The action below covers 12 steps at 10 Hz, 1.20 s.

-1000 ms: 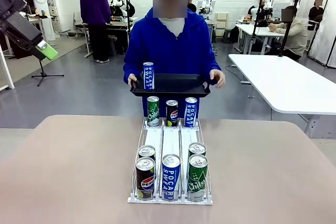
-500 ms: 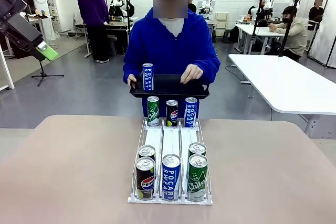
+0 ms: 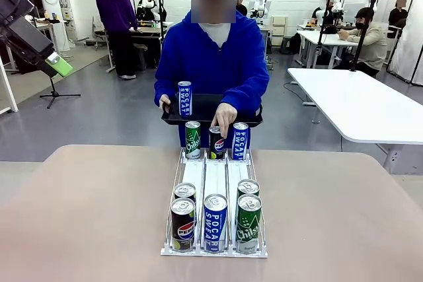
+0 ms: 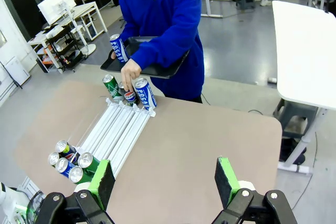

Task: Retrieve and hand over the desired beverage to the person.
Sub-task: Pick up another can of the same type that the person held from the Automatic Can Dispenser.

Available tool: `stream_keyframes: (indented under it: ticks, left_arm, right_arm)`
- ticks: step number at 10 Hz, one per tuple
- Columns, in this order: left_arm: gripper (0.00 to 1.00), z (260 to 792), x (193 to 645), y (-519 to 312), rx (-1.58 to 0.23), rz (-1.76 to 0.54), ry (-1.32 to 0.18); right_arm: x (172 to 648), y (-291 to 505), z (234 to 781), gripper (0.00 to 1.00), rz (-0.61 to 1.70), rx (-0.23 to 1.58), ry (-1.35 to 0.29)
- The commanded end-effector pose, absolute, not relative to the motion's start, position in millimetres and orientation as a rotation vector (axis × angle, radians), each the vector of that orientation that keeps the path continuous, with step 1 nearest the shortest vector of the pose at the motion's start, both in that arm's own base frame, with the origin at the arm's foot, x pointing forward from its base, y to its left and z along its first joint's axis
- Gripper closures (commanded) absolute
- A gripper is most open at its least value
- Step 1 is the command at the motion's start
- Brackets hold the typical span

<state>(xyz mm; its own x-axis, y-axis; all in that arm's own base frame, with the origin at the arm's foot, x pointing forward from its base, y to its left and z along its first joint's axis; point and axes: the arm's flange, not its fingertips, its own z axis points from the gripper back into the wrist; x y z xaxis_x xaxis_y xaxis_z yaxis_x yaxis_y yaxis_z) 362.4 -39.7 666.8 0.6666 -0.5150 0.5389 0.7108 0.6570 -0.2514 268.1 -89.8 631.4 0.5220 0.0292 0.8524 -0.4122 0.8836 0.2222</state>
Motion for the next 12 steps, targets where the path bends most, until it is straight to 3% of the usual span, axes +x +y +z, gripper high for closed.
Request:
stream_keyframes:
  ticks: [1,7,12]
  left_arm:
    - [0.00,666.7,362.4,-38.8,-0.483,-0.730,-0.452]
    - [0.00,666.7,362.4,-38.8,-0.483,-0.730,-0.452]
    - [0.00,666.7,362.4,-38.8,-0.483,-0.730,-0.452]
  right_arm:
    - [269.8,-89.3,630.2,0.00,0.287,0.446,-0.994]
    - [268.1,-89.8,631.4,0.00,0.274,0.428,-0.993]
    - [263.5,-76.4,632.1,0.00,0.285,0.262,-0.739]
